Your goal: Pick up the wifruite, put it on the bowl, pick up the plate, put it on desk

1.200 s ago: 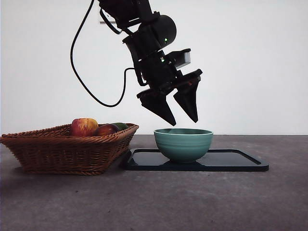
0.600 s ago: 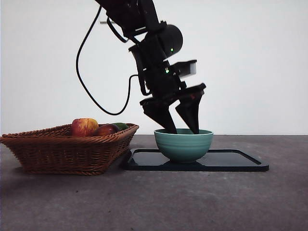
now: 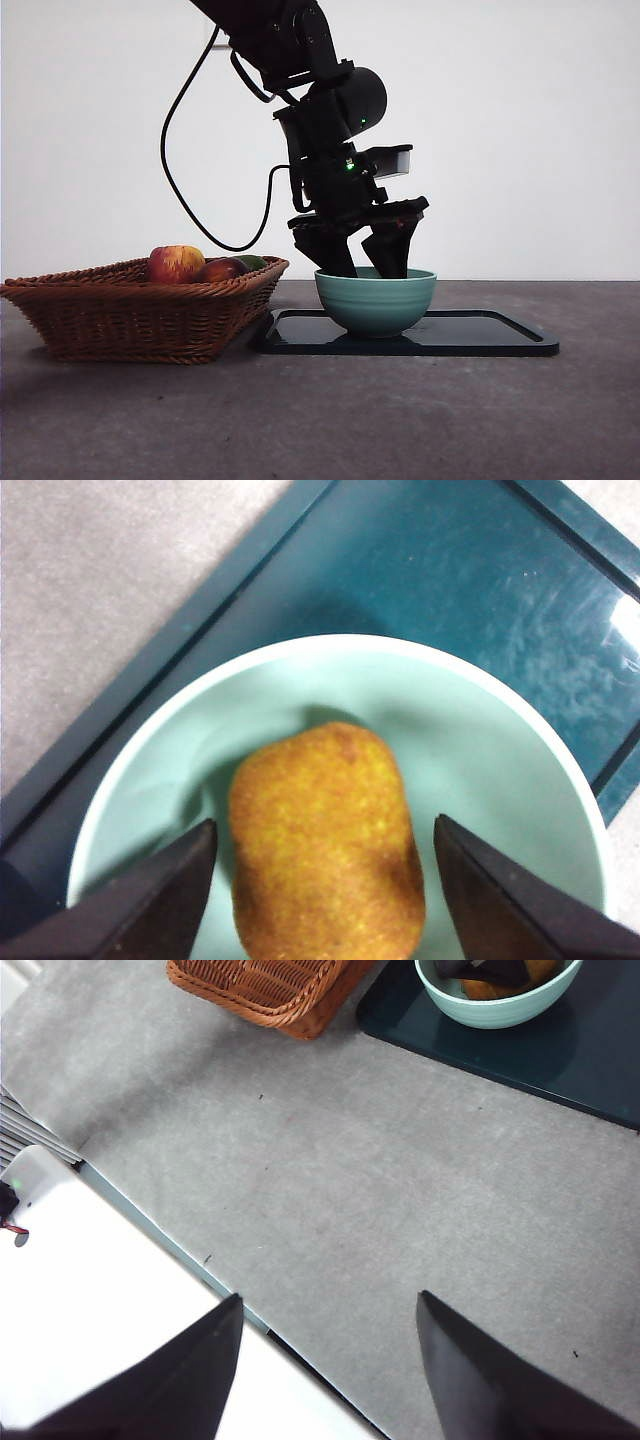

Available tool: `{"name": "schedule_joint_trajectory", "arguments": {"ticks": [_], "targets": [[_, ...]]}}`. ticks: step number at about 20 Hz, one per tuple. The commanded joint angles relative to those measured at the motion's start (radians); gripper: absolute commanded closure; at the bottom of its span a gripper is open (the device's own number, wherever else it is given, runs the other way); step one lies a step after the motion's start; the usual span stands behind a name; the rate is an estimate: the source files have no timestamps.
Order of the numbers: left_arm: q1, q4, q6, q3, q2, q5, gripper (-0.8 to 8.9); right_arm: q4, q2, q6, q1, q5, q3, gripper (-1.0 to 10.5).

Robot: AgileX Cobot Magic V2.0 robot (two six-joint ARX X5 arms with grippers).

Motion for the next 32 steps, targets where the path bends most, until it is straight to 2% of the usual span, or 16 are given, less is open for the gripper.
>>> {"name": "schedule_joint_trajectory", "arguments": {"ticks": [1,3,5,10,13,15,18,28,32], "targets": [[-0.017,0.002,0.011,0.033,0.035,-0.001,5.66,0.006,0.002,0.007,0.005,0.003,0.011,6.7],[-0.026,0.002,0.011,0.033,0.035,-0.001,5.7,0.006,0.002,0.007,0.005,0.003,0.011,6.7],[-0.033,-0.004,0.011,0.033,0.035,-0.002,6.35,0.006,0.002,0.007,0.005,0.003,0.011,6.7],[-0.036,-0.018,0.01,0.04,0.035,-0.002,6.35,0.005,0.002,0.007,0.005,0.003,0.011,6.7],[-0.024,-0.048,-0.021,0.1,0.035,0.0,6.34,0.001,0.002,0.006,0.005,0.004,0.011,6.7],[-0.02,-0.108,-0.024,0.174,0.035,0.0,6.32,0.001,0.002,0.004,0.005,0.004,0.011,6.7],[-0.014,-0.202,-0.071,0.327,0.035,0.0,6.31,0.001,0.002,0.004,0.005,0.004,0.011,6.7],[0.032,-0.589,-0.193,0.958,0.028,0.0,6.31,-0.006,-0.056,0.01,0.005,0.03,0.011,6.7],[0.071,-0.681,-0.216,1.037,-0.05,-0.016,6.31,-0.006,-0.056,0.011,0.005,0.029,0.011,6.7]]}}
